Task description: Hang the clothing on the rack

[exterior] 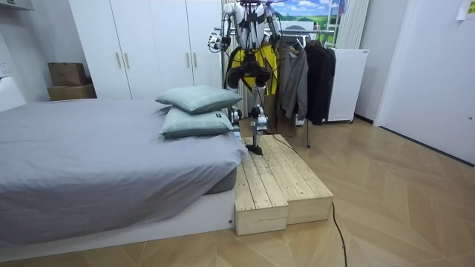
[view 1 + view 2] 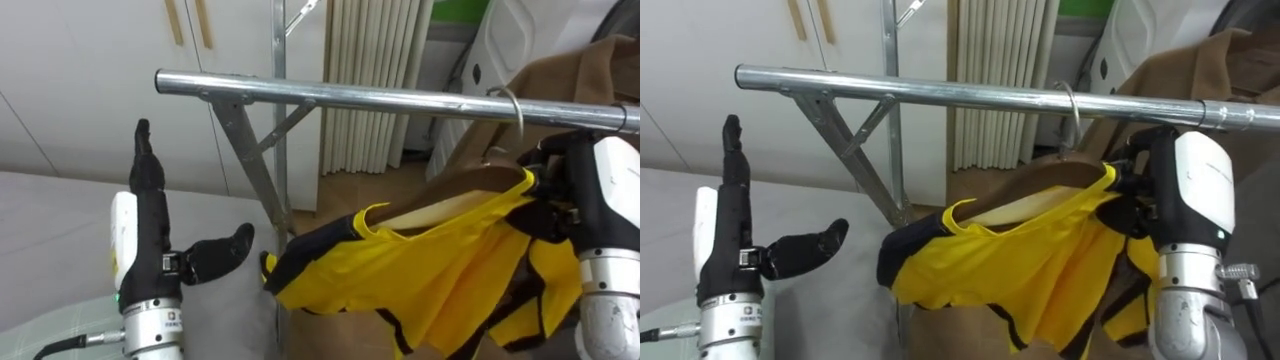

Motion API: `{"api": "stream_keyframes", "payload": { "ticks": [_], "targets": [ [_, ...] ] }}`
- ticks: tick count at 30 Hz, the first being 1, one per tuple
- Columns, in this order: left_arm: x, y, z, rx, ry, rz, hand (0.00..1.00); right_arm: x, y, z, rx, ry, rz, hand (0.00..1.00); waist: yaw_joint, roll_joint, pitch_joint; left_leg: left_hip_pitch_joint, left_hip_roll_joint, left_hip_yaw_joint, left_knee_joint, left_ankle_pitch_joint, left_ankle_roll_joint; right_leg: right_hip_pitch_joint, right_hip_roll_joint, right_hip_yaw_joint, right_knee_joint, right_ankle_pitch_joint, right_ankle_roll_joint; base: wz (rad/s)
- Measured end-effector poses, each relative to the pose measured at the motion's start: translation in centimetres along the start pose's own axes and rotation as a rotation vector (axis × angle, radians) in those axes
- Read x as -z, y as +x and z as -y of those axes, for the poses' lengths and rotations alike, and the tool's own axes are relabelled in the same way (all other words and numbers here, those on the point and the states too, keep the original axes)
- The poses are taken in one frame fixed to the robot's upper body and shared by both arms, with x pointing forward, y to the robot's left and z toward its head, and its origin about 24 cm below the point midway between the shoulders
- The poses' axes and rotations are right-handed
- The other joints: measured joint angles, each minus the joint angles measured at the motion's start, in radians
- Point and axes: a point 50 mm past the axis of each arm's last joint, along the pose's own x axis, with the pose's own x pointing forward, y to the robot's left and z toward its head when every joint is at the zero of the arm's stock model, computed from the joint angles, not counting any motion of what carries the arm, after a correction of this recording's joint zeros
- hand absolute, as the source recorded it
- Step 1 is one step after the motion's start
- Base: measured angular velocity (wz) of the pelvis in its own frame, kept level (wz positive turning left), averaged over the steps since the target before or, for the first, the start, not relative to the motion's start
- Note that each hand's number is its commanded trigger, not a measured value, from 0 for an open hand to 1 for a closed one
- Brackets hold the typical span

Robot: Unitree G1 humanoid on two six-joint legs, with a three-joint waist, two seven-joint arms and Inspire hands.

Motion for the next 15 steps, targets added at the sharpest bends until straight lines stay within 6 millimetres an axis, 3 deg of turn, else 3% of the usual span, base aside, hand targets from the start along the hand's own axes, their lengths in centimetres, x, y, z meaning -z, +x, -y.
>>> {"api": "stream_keyframes", "payload": {
  "ticks": [15],
  "targets": [
    [2.0, -0.8, 0.3, 0.041, 0.021, -0.091, 0.0, 0.3, 0.0, 0.0, 0.004, 0.104, -0.045, 1.0, 0.0, 0.0, 0.0012, 0.014, 0.0, -0.005, -0.002, 0.0, 0.0, 0.016, -0.001, -0.005, -0.003, -0.001, 0.0, 0.0]
  ]
}}
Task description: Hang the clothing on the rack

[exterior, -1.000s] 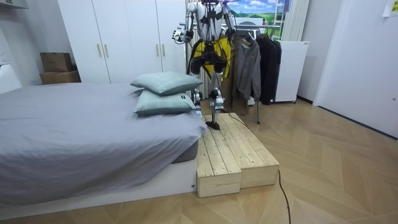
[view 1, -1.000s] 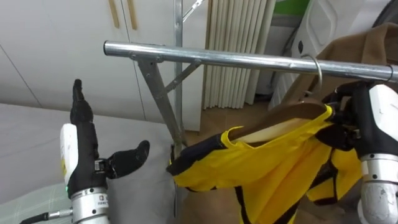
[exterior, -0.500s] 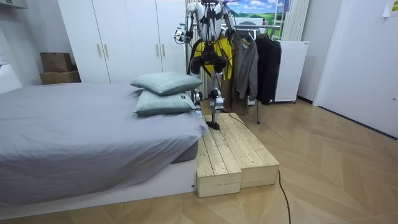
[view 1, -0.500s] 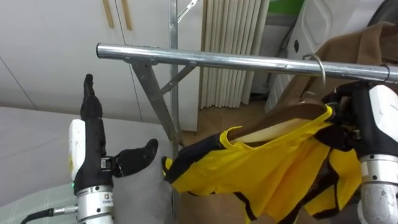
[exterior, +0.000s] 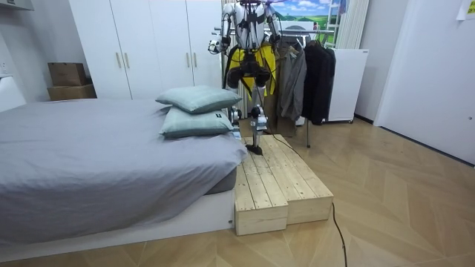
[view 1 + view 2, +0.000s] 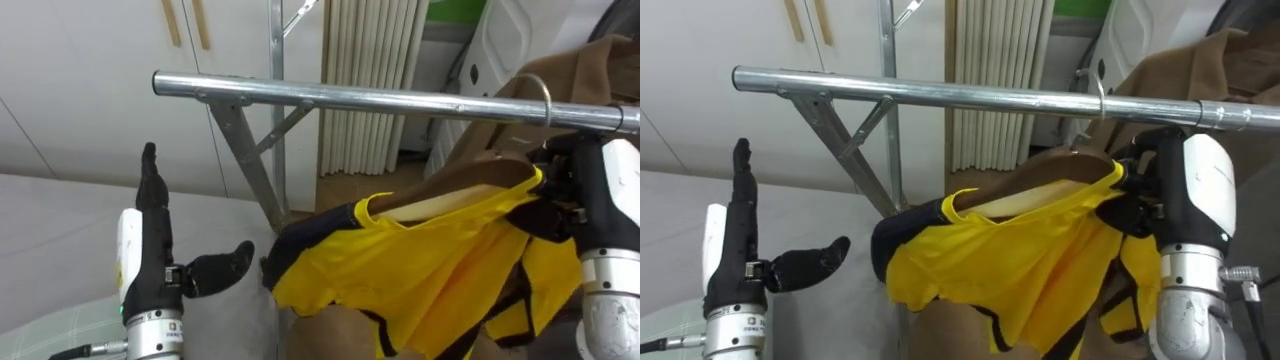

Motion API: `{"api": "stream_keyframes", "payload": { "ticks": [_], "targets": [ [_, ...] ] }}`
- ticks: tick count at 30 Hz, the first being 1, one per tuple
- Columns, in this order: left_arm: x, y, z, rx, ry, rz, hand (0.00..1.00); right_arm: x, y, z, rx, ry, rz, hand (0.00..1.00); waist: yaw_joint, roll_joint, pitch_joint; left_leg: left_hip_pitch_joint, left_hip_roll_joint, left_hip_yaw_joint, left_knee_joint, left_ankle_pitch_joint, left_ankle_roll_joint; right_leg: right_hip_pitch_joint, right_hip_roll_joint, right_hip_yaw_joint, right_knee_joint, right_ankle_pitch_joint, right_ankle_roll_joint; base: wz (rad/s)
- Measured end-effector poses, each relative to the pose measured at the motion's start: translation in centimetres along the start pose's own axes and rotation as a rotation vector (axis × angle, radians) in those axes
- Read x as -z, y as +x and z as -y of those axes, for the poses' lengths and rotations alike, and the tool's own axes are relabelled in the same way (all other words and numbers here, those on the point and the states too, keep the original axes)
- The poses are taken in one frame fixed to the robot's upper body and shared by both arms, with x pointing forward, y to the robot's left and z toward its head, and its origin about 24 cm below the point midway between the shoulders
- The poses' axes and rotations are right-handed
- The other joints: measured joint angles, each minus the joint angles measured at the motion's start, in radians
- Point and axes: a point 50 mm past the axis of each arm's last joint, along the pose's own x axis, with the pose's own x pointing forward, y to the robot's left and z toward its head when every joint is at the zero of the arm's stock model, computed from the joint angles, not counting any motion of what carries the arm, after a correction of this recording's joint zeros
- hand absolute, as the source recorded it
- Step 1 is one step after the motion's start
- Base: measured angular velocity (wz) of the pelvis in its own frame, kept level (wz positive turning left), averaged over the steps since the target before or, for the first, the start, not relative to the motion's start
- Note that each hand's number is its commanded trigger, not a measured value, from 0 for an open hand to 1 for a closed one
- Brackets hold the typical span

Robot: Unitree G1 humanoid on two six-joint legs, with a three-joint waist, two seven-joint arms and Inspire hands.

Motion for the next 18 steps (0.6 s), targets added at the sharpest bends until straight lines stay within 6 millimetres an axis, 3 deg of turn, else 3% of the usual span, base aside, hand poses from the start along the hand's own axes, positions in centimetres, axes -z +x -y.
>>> {"api": "stream_keyframes", "payload": {
  "ticks": [12, 18],
  "targets": [
    [0.2, -0.2, 0.3, 0.017, 0.006, -0.009, 0.0, 2.3, -0.5, -0.8, -0.035, 0.036, -0.116, 1.0, 0.016, -0.003, 0.0019, -0.002, -0.001, -0.001, 0.0, 0.0, 0.0, 0.001, -0.003, -0.015, 0.002, -0.005, -0.005, 0.04],
    [0.5, -0.3, 0.7, 0.035, 0.008, -0.021, 0.0, 2.4, -0.4, -1.0, -0.066, 0.114, -0.147, 1.0, 0.031, -0.003, 0.0018, -0.001, 0.0, -0.001, 0.0, 0.0, 0.0, 0.001, -0.003, -0.024, 0.002, -0.005, -0.005, 0.01]
  ]
}}
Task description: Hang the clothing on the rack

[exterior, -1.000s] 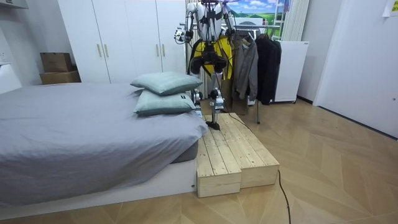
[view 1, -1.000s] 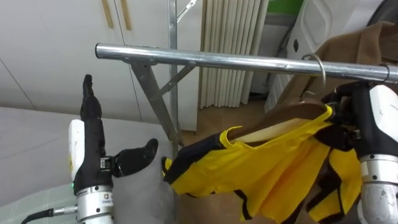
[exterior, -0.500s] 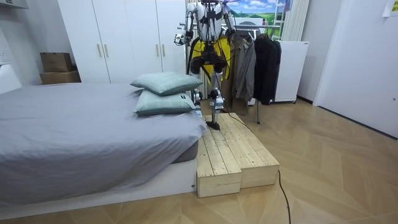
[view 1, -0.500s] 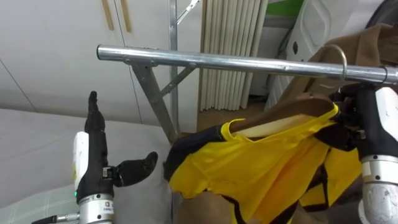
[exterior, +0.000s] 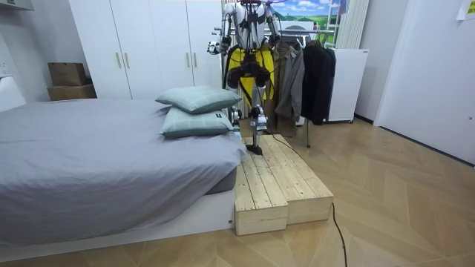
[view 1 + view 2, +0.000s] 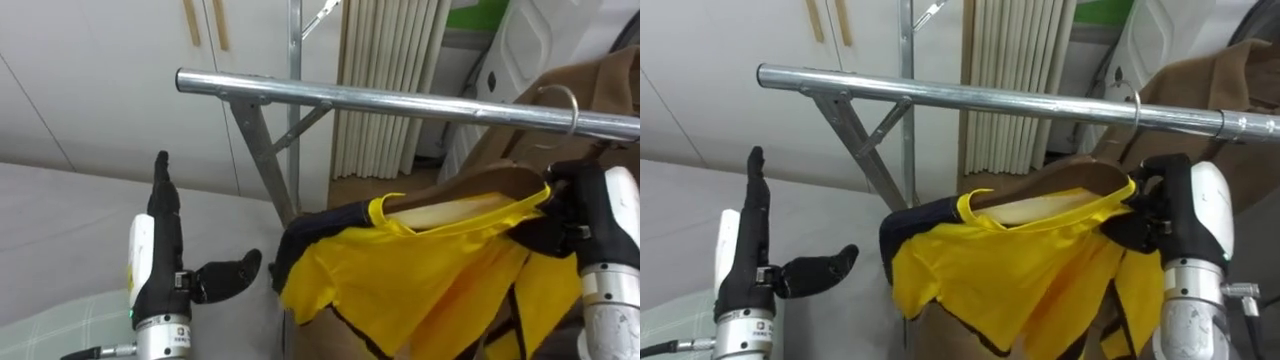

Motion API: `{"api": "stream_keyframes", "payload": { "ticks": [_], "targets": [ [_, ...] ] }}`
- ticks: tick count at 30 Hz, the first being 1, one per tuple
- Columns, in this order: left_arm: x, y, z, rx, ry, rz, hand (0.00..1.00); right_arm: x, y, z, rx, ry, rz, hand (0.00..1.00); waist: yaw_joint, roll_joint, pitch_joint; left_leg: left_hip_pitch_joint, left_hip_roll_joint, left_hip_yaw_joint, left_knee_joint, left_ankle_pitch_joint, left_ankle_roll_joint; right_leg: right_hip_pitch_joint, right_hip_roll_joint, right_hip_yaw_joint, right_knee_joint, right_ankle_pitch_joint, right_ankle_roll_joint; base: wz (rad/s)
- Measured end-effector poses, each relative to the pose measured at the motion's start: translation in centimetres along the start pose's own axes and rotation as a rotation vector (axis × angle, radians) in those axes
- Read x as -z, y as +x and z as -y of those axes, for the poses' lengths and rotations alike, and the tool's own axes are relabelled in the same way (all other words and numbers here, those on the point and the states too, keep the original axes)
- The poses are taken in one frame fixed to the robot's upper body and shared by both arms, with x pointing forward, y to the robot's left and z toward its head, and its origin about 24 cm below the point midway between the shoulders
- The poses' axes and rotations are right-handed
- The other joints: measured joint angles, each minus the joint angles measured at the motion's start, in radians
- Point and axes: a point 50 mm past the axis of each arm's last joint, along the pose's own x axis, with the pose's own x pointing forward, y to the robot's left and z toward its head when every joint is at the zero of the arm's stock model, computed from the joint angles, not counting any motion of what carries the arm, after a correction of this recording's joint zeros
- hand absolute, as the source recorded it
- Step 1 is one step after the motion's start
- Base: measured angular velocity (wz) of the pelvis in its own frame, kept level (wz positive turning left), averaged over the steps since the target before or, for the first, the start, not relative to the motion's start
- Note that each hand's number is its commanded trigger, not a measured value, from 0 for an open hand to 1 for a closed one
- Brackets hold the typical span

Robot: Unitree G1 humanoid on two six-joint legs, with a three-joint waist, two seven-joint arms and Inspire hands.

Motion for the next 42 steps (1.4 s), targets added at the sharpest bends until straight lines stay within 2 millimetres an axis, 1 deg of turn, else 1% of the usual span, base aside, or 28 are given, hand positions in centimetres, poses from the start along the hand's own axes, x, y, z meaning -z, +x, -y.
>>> {"api": "stream_keyframes", "payload": {
  "ticks": [5, 10, 15, 23, 31, 35, 39, 42],
  "targets": [
    [0.7, -0.2, 0.1, 0.006, 0.019, -0.037, 0.0, 0.2, 0.2, -0.2, -0.031, 0.06, -0.04, 1.0, 0.003, 0.0, 0.0001, -0.001, 0.001, 0.0, -0.001, 0.0, 0.0, 0.0, 0.0, -0.008, 0.0, -0.004, -0.006, 0.04],
    [0.8, -0.2, 0.2, 0.012, 0.021, -0.04, 0.0, 1.0, 0.1, -0.4, -0.047, 0.099, -0.089, 1.0, 0.019, 0.0, 0.0, -0.003, 0.002, 0.002, -0.001, 0.0, 0.0, -0.001, 0.0, -0.011, 0.0, -0.005, -0.008, 0.01],
    [0.9, -0.3, 0.2, 0.012, 0.026, -0.045, 0.0, 1.7, 0.1, -0.7, -0.085, 0.092, -0.127, 1.0, 0.023, 0.0, -0.0002, -0.014, 0.005, 0.004, -0.002, 0.0, 0.0, -0.011, -0.001, -0.033, 0.001, -0.005, -0.008, 0.09],
    [1.4, -0.4, 0.3, 0.028, 0.036, -0.068, 0.0, 2.0, 1.0, -1.2, -0.123, 0.091, -0.154, 1.0, 0.023, -0.001, 0.0001, -0.016, 0.008, 0.004, -0.003, 0.0, 0.0, -0.012, 0.0, -0.041, 0.004, -0.006, -0.007, 0.03],
    [1.5, -0.4, 0.3, 0.033, 0.038, -0.073, 0.0, 2.1, 1.5, -1.3, -0.124, 0.09, -0.166, 1.0, 0.023, -0.01, 0.0053, -0.017, 0.008, 0.003, -0.003, 0.0, 0.0, -0.013, 0.0, -0.041, 0.004, -0.006, -0.006, 0.0],
    [1.5, -0.4, 0.3, 0.028, 0.039, -0.073, 0.0, 2.4, 1.6, -1.4, -0.123, 0.133, -0.194, 1.0, 0.023, -0.014, 0.0076, -0.017, 0.007, 0.002, -0.003, 0.0, 0.0, -0.013, 0.0, -0.039, 0.004, -0.008, -0.008, 0.0],
    [1.5, -0.4, 0.3, 0.03, 0.04, -0.072, 0.0, 3.2, 2.3, -1.6, -0.13, 0.176, -0.254, 1.0, 0.024, -0.018, 0.0069, -0.017, 0.005, -0.01, -0.003, 0.0, 0.0, -0.012, -0.001, -0.04, 0.005, -0.008, -0.009, 0.01],
    [1.5, -0.4, 0.3, 0.034, 0.042, -0.072, 0.0, 3.3, 2.6, -1.7, -0.135, 0.194, -0.267, 1.0, 0.025, -0.018, 0.0069, -0.016, 0.004, -0.023, -0.003, 0.0, 0.0, -0.011, -0.001, -0.041, 0.007, -0.008, -0.009, 0.01]
  ]
}}
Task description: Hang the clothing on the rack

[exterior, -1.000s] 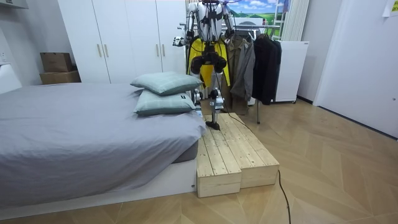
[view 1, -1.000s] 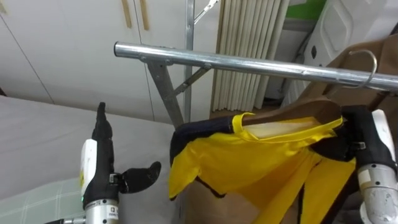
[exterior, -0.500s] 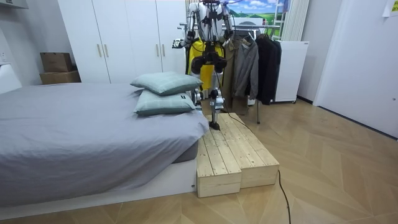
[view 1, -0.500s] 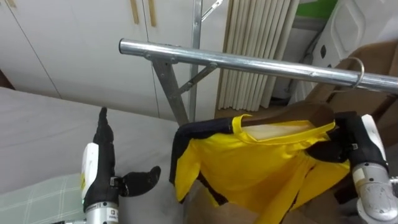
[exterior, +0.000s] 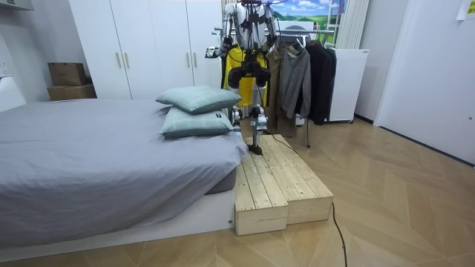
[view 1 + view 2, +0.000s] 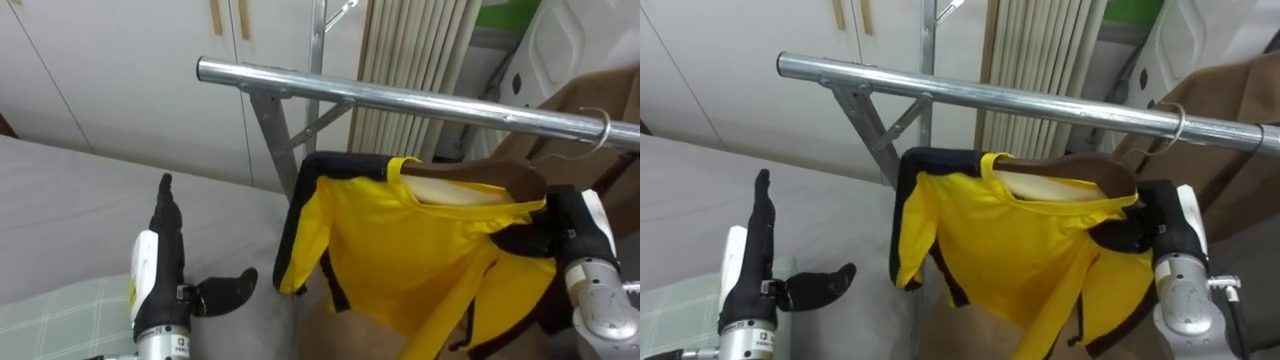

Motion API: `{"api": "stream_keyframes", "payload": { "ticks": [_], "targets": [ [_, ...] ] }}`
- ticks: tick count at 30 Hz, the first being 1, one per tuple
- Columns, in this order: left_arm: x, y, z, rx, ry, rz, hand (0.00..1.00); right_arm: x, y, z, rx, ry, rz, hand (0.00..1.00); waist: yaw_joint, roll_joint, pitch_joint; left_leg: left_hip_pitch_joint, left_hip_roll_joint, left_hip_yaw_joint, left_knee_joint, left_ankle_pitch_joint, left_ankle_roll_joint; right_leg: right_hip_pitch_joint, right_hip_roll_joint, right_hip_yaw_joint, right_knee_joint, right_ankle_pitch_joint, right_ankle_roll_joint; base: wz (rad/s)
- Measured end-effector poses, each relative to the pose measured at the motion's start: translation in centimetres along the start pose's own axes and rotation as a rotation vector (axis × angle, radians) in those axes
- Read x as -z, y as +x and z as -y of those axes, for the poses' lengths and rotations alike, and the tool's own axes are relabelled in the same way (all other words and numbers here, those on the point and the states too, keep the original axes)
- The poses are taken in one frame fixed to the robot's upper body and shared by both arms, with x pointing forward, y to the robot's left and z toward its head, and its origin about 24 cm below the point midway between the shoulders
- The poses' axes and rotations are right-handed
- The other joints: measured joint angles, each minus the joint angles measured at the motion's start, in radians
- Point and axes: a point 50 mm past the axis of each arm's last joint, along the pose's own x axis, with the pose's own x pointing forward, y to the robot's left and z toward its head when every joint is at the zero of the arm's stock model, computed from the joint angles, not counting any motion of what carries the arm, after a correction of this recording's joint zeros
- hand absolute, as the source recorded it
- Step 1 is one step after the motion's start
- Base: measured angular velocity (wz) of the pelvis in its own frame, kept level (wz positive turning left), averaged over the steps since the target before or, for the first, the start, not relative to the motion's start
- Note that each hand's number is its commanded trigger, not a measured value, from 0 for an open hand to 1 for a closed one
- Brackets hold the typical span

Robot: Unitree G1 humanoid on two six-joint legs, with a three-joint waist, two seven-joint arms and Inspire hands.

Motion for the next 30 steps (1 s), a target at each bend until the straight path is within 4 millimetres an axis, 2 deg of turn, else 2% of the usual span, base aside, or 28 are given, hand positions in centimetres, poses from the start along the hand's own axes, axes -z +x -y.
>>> {"api": "stream_keyframes", "payload": {
  "ticks": [12, 22, 23, 24, 25, 26, 27, 30],
  "targets": [
    [0.51, -0.23, 0.58, 0.063, 0.01, -0.024, 0.0, 0.45, 0.57, -0.16, -0.011, 0.002, -0.038, 1.0, -0.001, -0.012, 0.0019, 0.009, 0.0, -0.002, 0.0, 0.0, 0.0, 0.012, -0.001, -0.011, -0.005, -0.001, -0.001, 0.02],
    [0.43, -0.15, 0.57, 0.058, 0.01, -0.02, 0.0, 0.24, 0.58, -0.16, 0.0, -0.039, -0.021, 1.0, -0.005, -0.016, -0.0017, 0.002, -0.001, 0.001, 0.002, 0.0, 0.0, 0.005, -0.002, -0.015, -0.005, -0.002, -0.003, 0.0],
    [0.43, -0.15, 0.58, 0.058, 0.01, -0.02, 0.0, 0.2, 0.58, -0.15, 0.002, -0.046, -0.018, 0.87, -0.005, -0.016, -0.0018, 0.002, -0.001, 0.001, 0.002, 0.0, 0.0, 0.005, -0.002, -0.015, -0.005, -0.002, -0.003, 0.0],
    [0.43, -0.15, 0.58, 0.058, 0.01, -0.02, 0.0, 0.15, 0.59, -0.14, 0.005, -0.064, -0.012, 0.68, -0.005, -0.016, -0.0021, 0.002, 0.0, 0.001, 0.002, 0.0, 0.0, 0.006, -0.001, -0.015, -0.004, -0.002, -0.003, 0.0],
    [0.43, -0.15, 0.58, 0.058, 0.01, -0.02, 0.0, 0.12, 0.59, -0.13, 0.008, -0.073, -0.009, 0.26, -0.005, -0.017, -0.0028, 0.003, 0.0, 0.002, 0.002, 0.0, 0.0, 0.006, -0.001, -0.016, -0.003, -0.002, -0.003, 0.0],
    [0.43, -0.15, 0.58, 0.058, 0.01, -0.02, 0.0, 0.11, 0.59, -0.13, 0.008, -0.079, -0.008, 0.12, -0.004, -0.017, -0.003, 0.003, 0.0, 0.004, 0.002, 0.0, 0.0, 0.006, -0.001, -0.016, -0.003, -0.002, -0.003, 0.0],
    [0.44, -0.14, 0.56, 0.059, 0.01, -0.02, 0.0, 0.06, 0.59, -0.13, 0.009, -0.098, -0.001, 0.0, -0.004, -0.016, -0.0031, 0.004, 0.001, 0.008, 0.002, 0.0, 0.0, 0.006, -0.001, -0.016, -0.003, -0.002, -0.003, 0.0],
    [0.43, -0.14, 0.59, 0.065, 0.01, -0.02, 0.0, -0.02, 0.59, -0.12, 0.011, -0.119, 0.006, 0.0, -0.004, -0.016, -0.0035, 0.005, 0.003, 0.02, 0.002, 0.0, 0.0, 0.006, 0.0, -0.016, -0.002, -0.002, -0.003, 0.0]
  ]
}}
